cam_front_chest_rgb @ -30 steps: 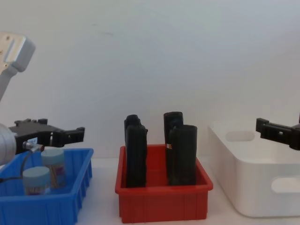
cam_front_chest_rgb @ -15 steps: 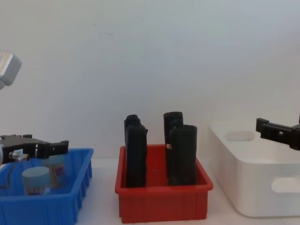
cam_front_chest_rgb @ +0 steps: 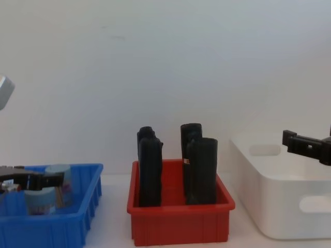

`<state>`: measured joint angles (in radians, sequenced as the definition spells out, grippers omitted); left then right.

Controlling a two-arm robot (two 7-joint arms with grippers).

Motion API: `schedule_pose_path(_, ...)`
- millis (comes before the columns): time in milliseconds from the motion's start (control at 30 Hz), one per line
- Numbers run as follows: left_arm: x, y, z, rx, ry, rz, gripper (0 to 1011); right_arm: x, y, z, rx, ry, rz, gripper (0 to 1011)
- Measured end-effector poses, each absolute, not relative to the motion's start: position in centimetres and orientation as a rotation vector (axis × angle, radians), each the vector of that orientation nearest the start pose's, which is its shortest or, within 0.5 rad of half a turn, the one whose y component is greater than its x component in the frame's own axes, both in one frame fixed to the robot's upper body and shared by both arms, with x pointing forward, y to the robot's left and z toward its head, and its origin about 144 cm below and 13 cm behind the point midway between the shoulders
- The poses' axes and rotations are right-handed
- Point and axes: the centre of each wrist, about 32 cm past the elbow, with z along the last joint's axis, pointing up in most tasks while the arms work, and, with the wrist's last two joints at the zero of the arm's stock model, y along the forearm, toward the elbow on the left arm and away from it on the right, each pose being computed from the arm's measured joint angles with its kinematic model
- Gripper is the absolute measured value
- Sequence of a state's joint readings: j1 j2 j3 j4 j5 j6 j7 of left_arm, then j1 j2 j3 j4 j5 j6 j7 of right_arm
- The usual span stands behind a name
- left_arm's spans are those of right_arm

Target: Pick the cotton swabs from the blue box and place them into the white box.

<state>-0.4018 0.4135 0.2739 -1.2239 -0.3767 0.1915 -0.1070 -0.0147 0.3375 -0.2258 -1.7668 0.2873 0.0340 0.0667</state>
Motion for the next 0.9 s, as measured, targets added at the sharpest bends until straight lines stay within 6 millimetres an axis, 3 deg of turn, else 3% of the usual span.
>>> schedule_pose_path(700, 57.0, 32.6, 116.5, 0.265, 0.149, 1.347, 1000, 44.3, -23.7, 118.9, 0.026, -0.075, -1.23, 1002)
schedule_pose_path(900, 57.3, 32.7, 116.3, 0.264, 0.154, 1.333, 881, 44.3, -23.7, 118.9, 0.026, -0.075, -1.229, 1002)
